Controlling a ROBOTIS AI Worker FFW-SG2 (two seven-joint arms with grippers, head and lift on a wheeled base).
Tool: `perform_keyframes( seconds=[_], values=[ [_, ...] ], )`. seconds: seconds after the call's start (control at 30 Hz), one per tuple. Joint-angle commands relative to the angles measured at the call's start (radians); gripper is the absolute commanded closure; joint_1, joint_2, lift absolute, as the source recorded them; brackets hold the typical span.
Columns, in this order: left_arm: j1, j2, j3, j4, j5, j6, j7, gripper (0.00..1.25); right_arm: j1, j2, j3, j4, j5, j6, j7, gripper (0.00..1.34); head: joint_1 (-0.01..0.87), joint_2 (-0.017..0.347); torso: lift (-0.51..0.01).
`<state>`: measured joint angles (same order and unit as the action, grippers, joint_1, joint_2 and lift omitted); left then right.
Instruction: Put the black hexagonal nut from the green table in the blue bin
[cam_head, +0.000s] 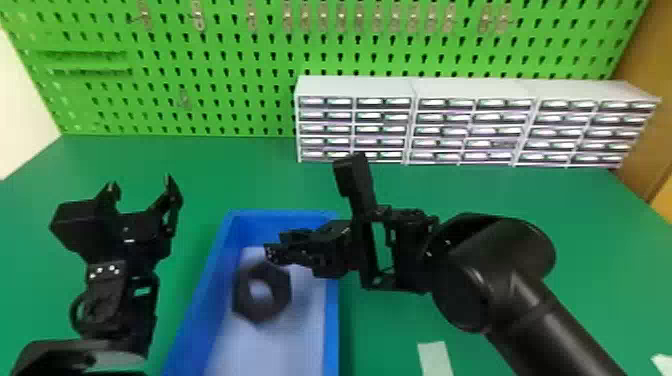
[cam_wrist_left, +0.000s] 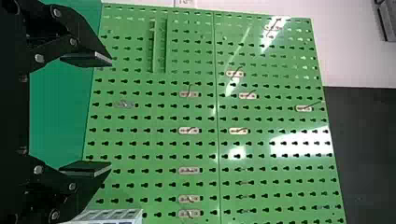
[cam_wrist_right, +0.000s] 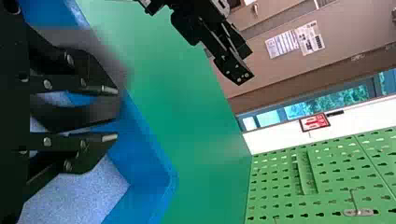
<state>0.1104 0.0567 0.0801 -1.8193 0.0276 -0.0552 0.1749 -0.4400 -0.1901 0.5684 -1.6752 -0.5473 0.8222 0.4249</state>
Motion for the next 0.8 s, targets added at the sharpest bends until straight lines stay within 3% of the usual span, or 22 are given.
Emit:
perform_keyframes(
  seconds=[0.0, 0.1, 0.47, 0.77],
  values=[
    [0.0, 0.0, 0.0, 0.0, 0.0, 0.0, 0.0, 0.46, 0.0, 0.0, -0.015, 0.002, -0.002, 0.014, 0.0, 0.23, 0.657, 0.057, -0.095],
    [0.0, 0.0, 0.001, 0.0, 0.0, 0.0, 0.0, 0.46, 0.003, 0.0, -0.027, 0.002, -0.002, 0.017, 0.0, 0.09, 0.657, 0.057, -0.095],
    [0.0, 0.0, -0.003, 0.0, 0.0, 0.0, 0.0, 0.46, 0.015, 0.005, -0.143, -0.003, 0.04, 0.026, 0.002, 0.12, 0.657, 0.057, -0.095],
    [0.002, 0.0, -0.003, 0.0, 0.0, 0.002, 0.0, 0.46, 0.024, 0.037, -0.291, -0.008, 0.102, 0.02, 0.006, 0.12, 0.657, 0.057, -0.095]
  ],
)
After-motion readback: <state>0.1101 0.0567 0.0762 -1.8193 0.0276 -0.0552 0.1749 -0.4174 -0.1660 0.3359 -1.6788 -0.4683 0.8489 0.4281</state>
